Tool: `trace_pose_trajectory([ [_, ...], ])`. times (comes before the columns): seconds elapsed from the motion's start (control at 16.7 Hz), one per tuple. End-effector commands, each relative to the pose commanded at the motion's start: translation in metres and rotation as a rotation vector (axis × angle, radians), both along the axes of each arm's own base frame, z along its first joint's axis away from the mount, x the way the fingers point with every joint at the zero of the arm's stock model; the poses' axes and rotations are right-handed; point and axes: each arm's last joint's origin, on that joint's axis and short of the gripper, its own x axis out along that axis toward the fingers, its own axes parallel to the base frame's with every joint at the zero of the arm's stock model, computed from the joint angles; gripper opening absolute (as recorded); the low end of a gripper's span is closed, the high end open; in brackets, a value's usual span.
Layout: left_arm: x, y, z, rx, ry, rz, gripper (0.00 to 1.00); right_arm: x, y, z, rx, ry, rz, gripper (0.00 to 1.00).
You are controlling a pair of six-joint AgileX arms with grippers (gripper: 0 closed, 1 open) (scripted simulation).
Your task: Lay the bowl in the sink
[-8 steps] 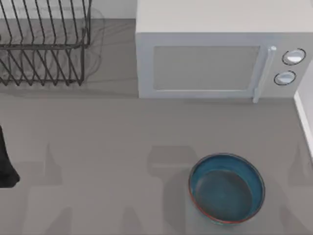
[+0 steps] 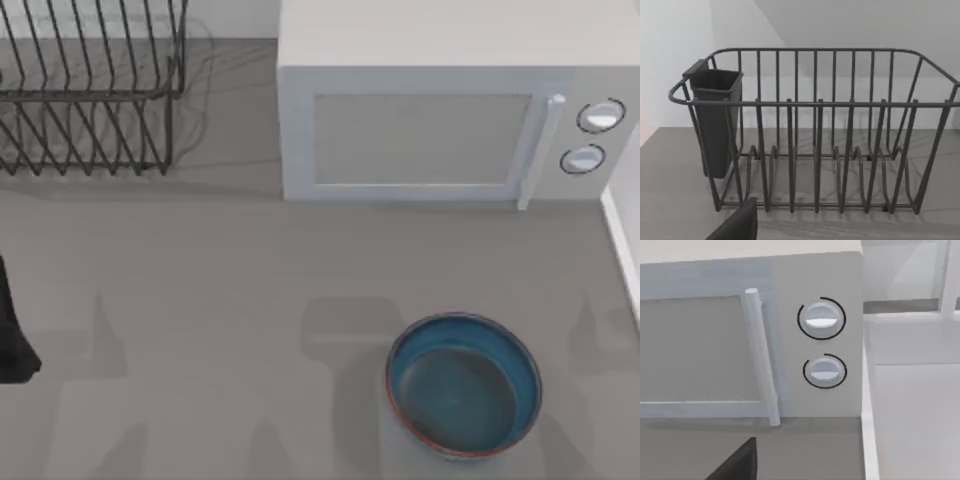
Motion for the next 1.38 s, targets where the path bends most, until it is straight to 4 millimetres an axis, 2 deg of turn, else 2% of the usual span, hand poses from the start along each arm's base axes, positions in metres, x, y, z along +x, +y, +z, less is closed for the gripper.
trace_pose_trajectory([
  [0.12, 0.0, 0.0, 0.0, 0.0, 0.0, 0.0, 1.0, 0.009, 0.008, 0.016, 0.033, 0.162, 0.038, 1.0],
  [0.3, 0.0, 0.0, 0.0, 0.0, 0.0, 0.0, 1.0, 0.035, 0.026, 0.034, 0.053, 0.476, 0.076, 1.0],
  [0.54, 0.0, 0.0, 0.0, 0.0, 0.0, 0.0, 1.0, 0.076, 0.061, 0.041, 0.018, 0.891, 0.074, 1.0],
  [0.72, 0.0, 0.0, 0.0, 0.0, 0.0, 0.0, 1.0, 0.101, 0.091, 0.041, -0.034, 1.117, 0.047, 1.0],
  [1.02, 0.0, 0.0, 0.0, 0.0, 0.0, 0.0, 1.0, 0.128, 0.13, 0.036, -0.113, 1.326, -0.005, 1.0],
  [1.14, 0.0, 0.0, 0.0, 0.0, 0.0, 0.0, 1.0, 0.131, 0.137, 0.035, -0.125, 1.35, -0.014, 1.0],
  [1.38, 0.0, 0.0, 0.0, 0.0, 0.0, 0.0, 1.0, 0.131, 0.138, 0.035, -0.126, 1.352, -0.014, 1.0],
])
